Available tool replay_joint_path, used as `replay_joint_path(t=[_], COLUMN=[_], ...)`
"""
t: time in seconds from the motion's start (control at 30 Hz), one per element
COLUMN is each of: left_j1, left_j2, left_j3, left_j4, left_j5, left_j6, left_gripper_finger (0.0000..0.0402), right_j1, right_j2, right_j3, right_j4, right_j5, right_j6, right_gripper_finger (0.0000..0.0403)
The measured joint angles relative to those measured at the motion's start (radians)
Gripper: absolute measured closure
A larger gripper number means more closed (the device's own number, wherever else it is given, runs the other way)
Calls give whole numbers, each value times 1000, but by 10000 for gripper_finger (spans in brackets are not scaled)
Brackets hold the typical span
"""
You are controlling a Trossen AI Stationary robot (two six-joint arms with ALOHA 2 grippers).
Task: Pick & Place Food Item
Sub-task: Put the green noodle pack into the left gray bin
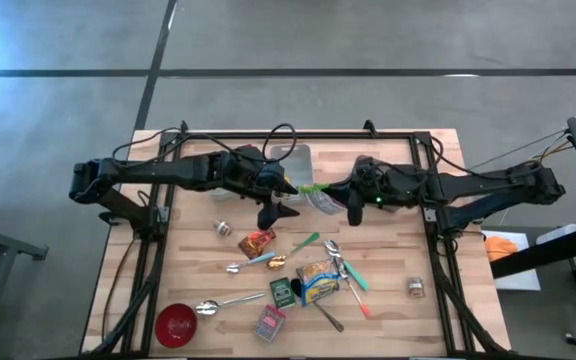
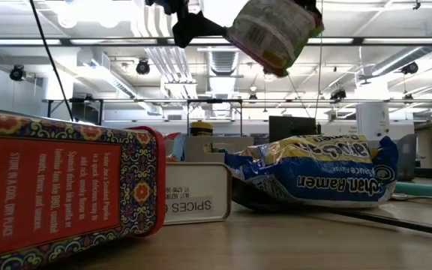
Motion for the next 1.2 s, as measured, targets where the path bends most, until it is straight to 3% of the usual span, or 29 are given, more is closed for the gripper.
replay_joint_path(t=[0.37, 0.87, 1.2], left_j1=[-3, -2, -2], left_j2=[-3, -3, -2], left_j3=[0, 0, -2], left_j4=[-27, 43, 88], left_j5=[23, -30, -38], left_j6=[3, 11, 112], left_gripper_finger=[48, 48, 59], right_j1=[1, 2, 2], right_j2=[-11, -1, 0], right_j3=[98, 97, 97], right_j4=[-214, -146, -110], right_j5=[1, -43, -53], right_j6=[15, 60, 46], right_gripper_finger=[395, 395, 395])
